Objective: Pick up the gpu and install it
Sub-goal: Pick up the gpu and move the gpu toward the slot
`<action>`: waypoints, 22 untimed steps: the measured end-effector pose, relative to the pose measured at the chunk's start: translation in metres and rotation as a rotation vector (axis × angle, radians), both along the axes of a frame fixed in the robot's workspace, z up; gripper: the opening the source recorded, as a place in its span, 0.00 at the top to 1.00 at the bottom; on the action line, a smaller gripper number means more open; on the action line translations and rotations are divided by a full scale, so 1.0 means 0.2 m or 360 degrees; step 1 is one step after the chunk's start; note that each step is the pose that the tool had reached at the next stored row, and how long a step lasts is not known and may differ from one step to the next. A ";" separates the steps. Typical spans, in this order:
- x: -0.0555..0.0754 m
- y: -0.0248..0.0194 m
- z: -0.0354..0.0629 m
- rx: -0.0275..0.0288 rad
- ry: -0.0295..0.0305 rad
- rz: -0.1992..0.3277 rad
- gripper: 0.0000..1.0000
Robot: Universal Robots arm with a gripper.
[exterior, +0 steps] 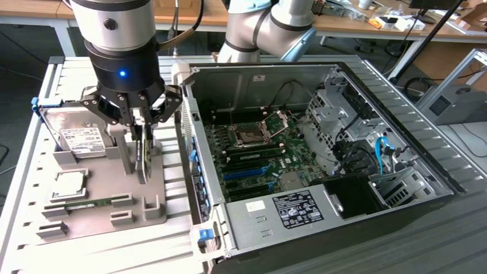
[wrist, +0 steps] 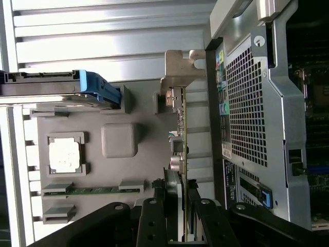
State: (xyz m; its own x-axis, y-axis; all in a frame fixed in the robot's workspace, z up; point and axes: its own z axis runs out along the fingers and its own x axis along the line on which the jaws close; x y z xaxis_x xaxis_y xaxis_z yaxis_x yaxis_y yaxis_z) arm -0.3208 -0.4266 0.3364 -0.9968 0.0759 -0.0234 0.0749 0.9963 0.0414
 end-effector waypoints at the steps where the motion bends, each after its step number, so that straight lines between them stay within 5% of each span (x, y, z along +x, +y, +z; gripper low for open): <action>1: 0.00 0.000 0.002 0.00000 -0.00001 0.0000 0.73; 22: 0.00 0.000 0.038 0.00001 -0.00001 0.0000 0.73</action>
